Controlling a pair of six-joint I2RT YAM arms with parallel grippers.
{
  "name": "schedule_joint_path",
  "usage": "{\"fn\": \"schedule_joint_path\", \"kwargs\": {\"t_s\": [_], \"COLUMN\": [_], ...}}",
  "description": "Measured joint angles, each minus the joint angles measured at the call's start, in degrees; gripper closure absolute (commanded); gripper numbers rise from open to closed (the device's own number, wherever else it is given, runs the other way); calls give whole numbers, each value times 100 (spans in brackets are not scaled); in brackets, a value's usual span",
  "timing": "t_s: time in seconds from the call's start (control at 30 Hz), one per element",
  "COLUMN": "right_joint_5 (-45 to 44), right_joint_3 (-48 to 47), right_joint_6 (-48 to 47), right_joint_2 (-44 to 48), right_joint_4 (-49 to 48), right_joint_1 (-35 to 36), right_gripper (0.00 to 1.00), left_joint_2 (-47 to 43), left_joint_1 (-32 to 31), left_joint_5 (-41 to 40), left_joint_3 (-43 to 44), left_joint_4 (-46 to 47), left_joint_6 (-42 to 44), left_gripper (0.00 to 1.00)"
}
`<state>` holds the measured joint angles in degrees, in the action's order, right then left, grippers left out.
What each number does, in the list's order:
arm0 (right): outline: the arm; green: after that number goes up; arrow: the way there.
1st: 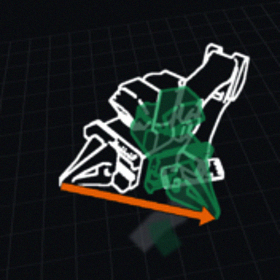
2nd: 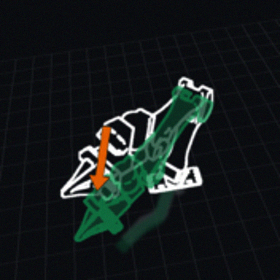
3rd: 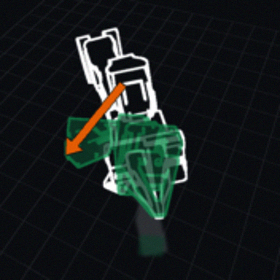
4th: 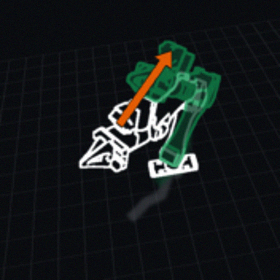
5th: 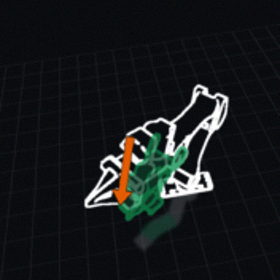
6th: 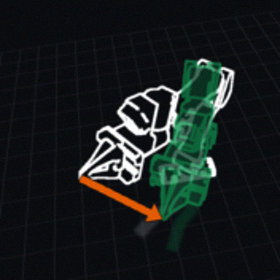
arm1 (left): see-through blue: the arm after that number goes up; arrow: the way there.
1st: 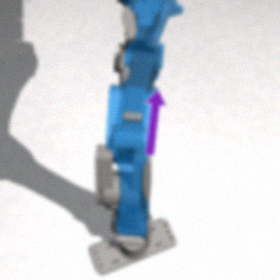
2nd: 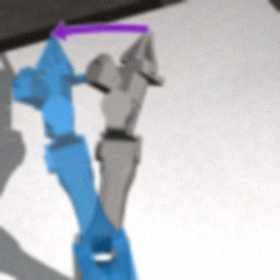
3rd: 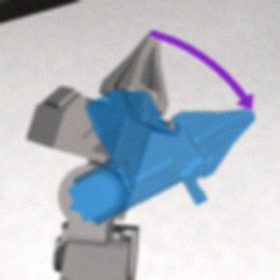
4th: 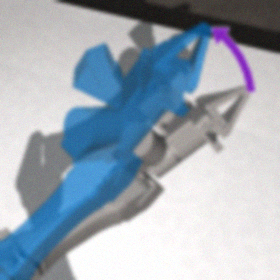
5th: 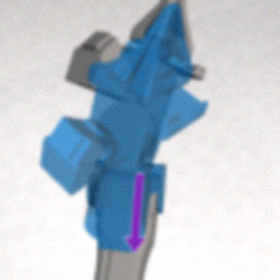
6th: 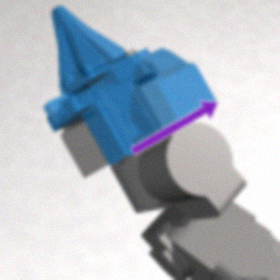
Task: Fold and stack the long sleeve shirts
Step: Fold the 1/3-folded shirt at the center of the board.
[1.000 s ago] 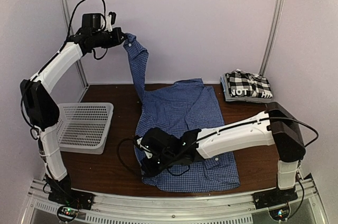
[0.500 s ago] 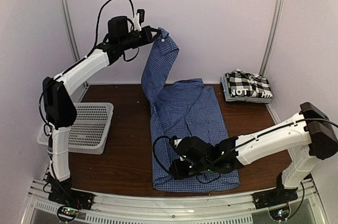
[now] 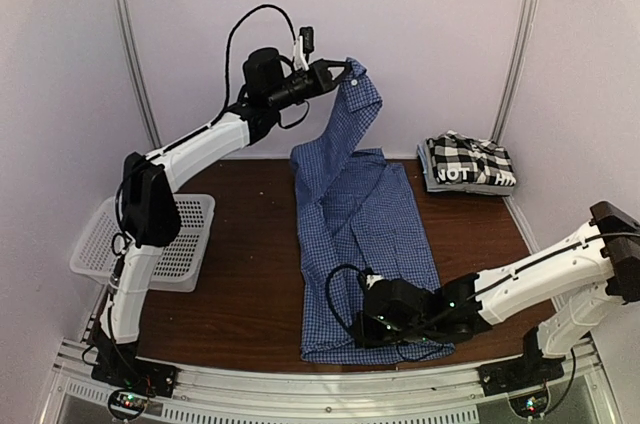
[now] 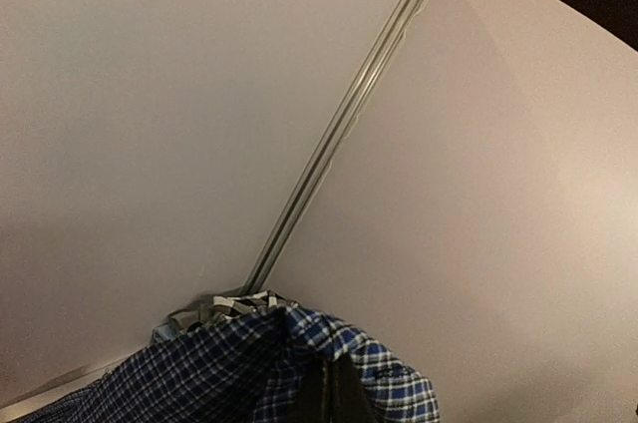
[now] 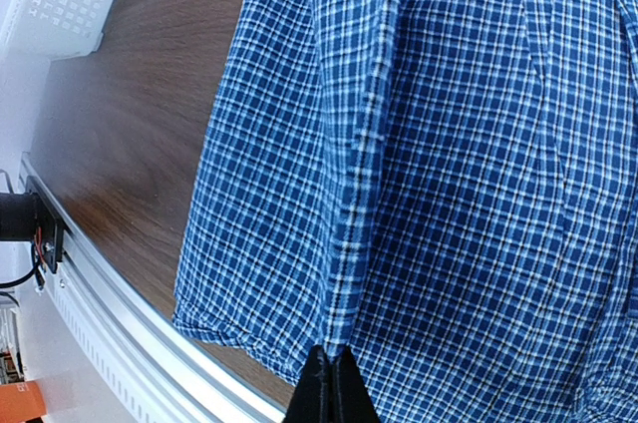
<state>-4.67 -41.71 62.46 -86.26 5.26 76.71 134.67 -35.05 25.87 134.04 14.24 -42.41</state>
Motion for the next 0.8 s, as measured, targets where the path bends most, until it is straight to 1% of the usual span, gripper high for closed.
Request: {"fn": "schedule_joint_path", "kwargs": {"t_s": [0.13, 0.3, 0.6, 0.63, 0.67, 0.7, 0.77, 0.8], "right_joint_5": [-76, -256, -520, -535, -542, -549, -577, -608], "right_joint_3": [33, 33, 103, 114, 122, 122, 116, 103], "right_joint_6": [192, 424, 898, 946, 981, 994, 1032, 1029], "right_joint_2": [2, 48, 393, 393, 393, 391, 391, 391], "right_joint_4": [7, 122, 415, 437, 455, 479, 529, 590], "right_joint_1": [101, 216, 413, 433, 444, 450, 457, 459], "right_gripper": [100, 100, 100, 96, 89, 79, 56, 47], "left_joint_2": [225, 553, 1108, 1139, 1165, 1180, 1187, 1187], "left_joint_1": [-109, -232, -509, -533, -555, -573, -597, -605], "left_joint_5": [111, 175, 271, 284, 295, 313, 343, 363], "left_joint_3": [286, 485, 634, 636, 636, 636, 636, 636], "left_joint_4": [516, 946, 1318, 1333, 1344, 1355, 1370, 1394], "left_joint_6": [-297, -667, -1178, -1235, -1274, -1307, -1349, -1364], "left_gripper": [100, 100, 100, 100, 100, 100, 100, 100]}}
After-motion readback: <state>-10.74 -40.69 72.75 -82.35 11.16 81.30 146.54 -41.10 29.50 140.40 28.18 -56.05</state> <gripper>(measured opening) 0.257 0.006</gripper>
